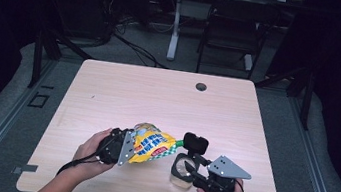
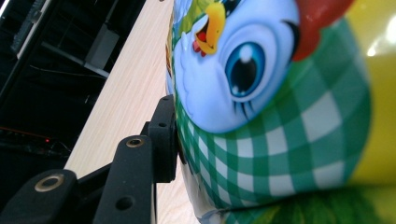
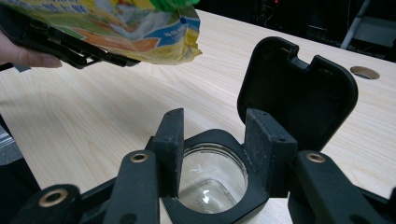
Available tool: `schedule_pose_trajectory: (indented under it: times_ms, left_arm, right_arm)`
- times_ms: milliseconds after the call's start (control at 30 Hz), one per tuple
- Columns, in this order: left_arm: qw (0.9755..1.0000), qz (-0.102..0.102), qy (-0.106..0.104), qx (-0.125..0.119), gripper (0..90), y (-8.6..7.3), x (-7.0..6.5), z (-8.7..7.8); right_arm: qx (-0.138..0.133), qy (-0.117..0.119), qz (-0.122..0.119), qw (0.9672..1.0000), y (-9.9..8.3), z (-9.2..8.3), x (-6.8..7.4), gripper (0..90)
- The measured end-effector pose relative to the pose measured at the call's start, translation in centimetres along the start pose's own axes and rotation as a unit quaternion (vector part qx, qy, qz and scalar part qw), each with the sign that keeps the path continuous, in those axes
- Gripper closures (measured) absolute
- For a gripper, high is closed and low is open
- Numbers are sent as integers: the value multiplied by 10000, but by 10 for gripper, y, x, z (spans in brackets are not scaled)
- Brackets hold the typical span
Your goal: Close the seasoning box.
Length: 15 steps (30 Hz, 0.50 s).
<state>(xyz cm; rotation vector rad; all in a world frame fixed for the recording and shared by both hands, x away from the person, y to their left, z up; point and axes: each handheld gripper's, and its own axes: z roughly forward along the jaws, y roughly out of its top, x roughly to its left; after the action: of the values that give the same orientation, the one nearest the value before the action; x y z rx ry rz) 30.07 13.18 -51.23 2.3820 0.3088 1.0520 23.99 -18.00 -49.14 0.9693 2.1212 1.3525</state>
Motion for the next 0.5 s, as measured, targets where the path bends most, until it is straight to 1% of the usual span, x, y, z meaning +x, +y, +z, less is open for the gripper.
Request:
schedule_pose_trajectory:
  times_ms: [133, 200, 300, 333, 500]
  left_arm:
    - [9999, 94, 39, 34, 587, 2, -1, -1]
    - [9998, 191, 83, 60, 587, 3, -2, -1]
    - [9998, 196, 80, 46, 588, 4, -2, -2]
    - [9996, 247, 102, 60, 588, 5, -1, -2]
    - [9991, 378, 171, 84, 588, 7, -1, -3]
  right_arm:
    - [-20, 12, 11, 10000, 0, 1, 1, 579]
    - [-39, 28, 28, 10000, 0, 1, 1, 579]
    - [-40, 20, 17, 10000, 0, 1, 2, 578]
    - [-40, 20, 15, 10000, 0, 1, 2, 578]
    - [-33, 42, 5, 10000, 0, 1, 3, 578]
